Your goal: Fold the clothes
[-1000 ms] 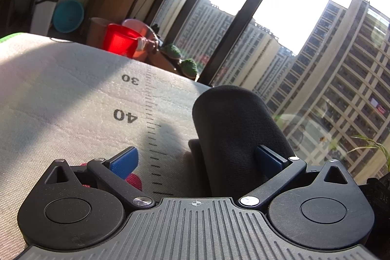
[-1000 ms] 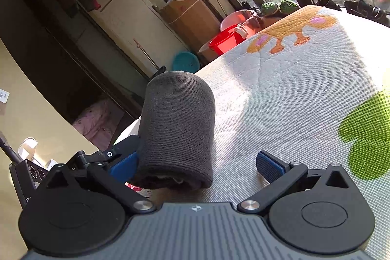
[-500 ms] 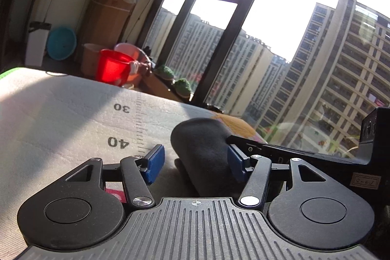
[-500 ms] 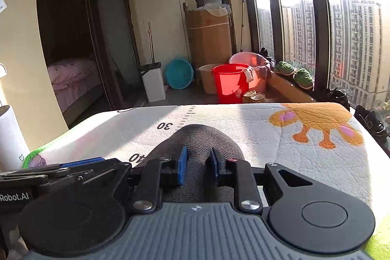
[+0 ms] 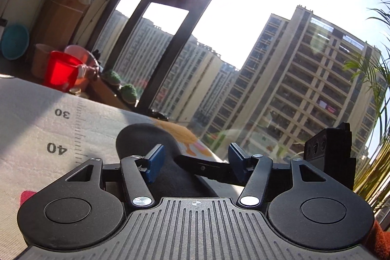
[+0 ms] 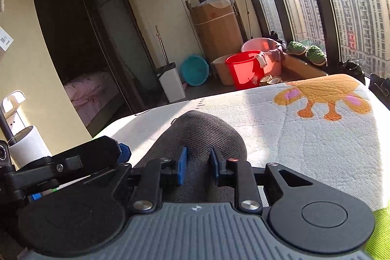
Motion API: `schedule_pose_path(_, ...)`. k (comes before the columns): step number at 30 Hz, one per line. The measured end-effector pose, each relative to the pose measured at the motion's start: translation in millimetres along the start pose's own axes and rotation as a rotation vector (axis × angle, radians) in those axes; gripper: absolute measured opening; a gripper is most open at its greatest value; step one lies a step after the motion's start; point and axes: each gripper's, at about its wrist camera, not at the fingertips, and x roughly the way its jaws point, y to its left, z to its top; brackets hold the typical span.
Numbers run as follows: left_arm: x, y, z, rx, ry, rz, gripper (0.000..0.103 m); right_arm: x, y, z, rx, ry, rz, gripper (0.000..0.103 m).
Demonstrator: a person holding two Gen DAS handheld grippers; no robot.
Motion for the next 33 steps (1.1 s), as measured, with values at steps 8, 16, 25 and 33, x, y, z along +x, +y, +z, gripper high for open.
schedule_pose_path(8,17.8,23.8,-10.3,-0.029,0.156,0.161,0.084,-8.3,-25.3,3.8,0.098,-0.004,0.02,0.064)
schedule_pose_path(16,13.7,33.0,-5.5,-0.056,0.183,0.201,0.09,13.1,-57.0,-21.3,0.44,0.061,0.185,0.073)
schedule_pose_path(25,35.6,16.2,3.4,0.054,0.172,0.231,0.09,4.9,-51.5,-9.8,0.365,0.007,0.096,0.051)
schedule_pose_path(33,10.6,10.9,-2.7,0.125,0.123,0.318,0.091,-21.3,-14.0,12.6,0.119,-0.083,0.005,0.051)
